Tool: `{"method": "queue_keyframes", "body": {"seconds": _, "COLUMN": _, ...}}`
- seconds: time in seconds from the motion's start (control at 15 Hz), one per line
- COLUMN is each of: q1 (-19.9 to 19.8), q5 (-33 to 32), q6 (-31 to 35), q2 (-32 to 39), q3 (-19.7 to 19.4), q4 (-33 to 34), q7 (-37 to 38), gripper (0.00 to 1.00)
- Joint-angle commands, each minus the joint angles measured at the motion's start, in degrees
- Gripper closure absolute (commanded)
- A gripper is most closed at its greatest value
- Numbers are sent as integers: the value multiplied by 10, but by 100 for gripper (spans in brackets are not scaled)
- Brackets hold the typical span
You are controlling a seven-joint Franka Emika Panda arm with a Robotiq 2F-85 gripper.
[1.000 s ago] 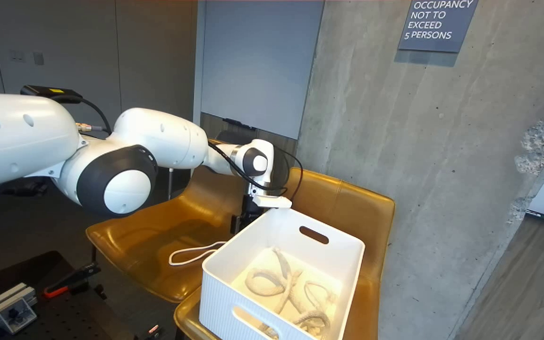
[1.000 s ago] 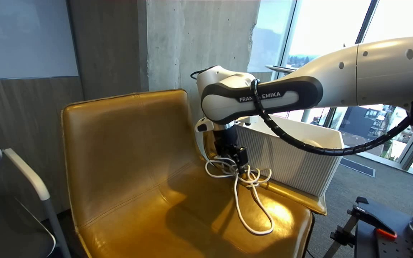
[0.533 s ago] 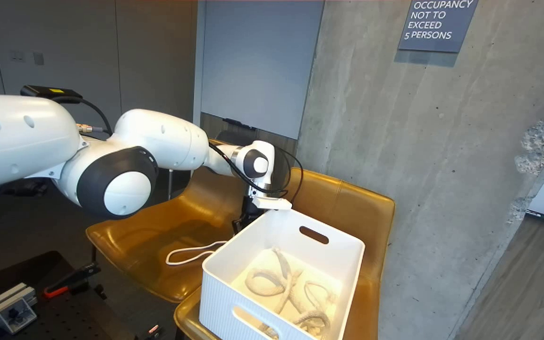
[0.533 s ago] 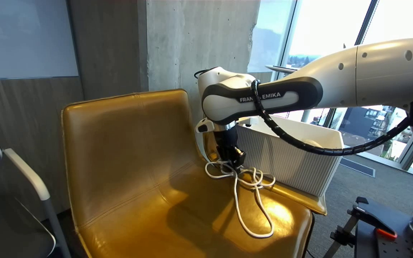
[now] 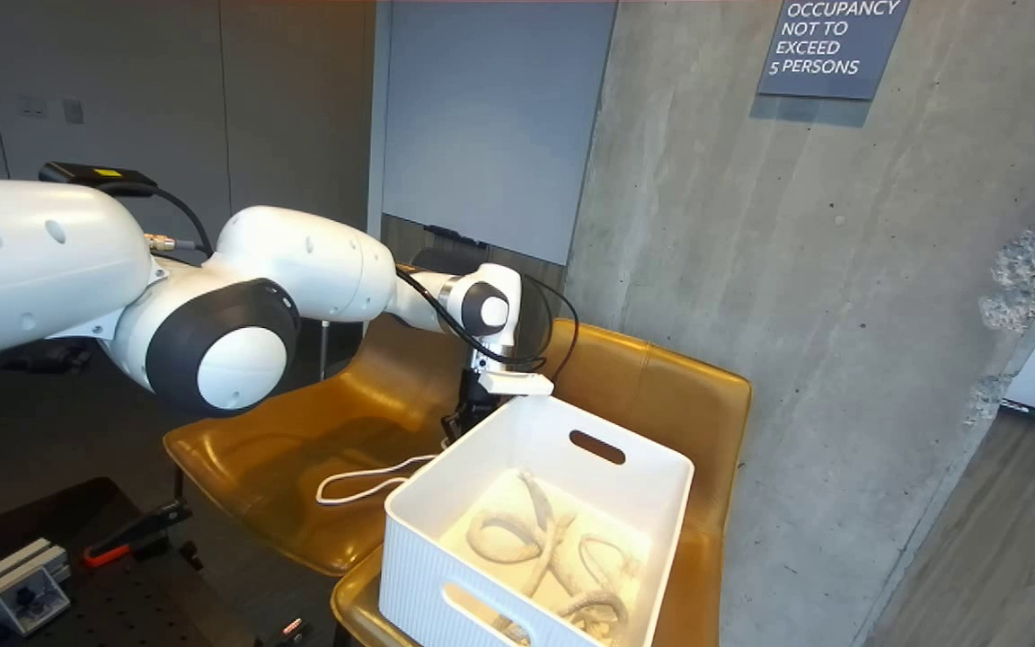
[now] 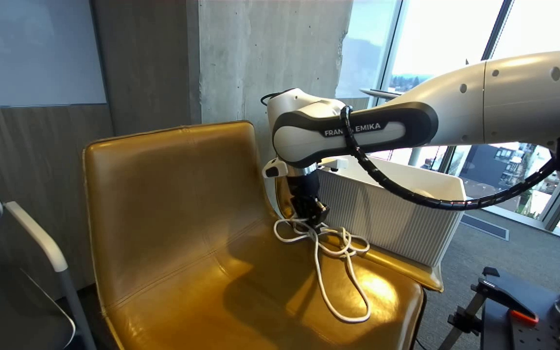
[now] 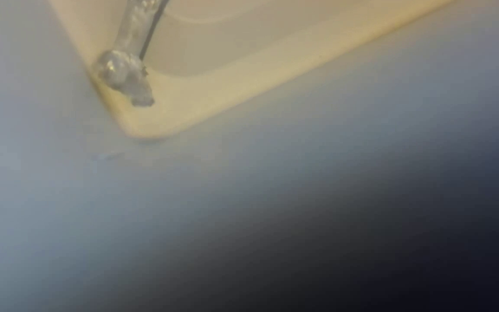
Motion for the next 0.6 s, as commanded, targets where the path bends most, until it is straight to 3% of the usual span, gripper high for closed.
{"method": "queue_keyframes", "body": {"seconds": 0.0, "q1": 2, "q5": 17, "q6": 21, "q2": -15, "q3": 22, "q4": -5, "q7": -8, "gripper": 98}}
{"method": "queue_keyframes", "body": {"seconds": 0.53, "q1": 8, "q5": 27, "q6": 29, "q2": -66, "q3": 33, "q4": 4, "q7": -16, "gripper": 98}}
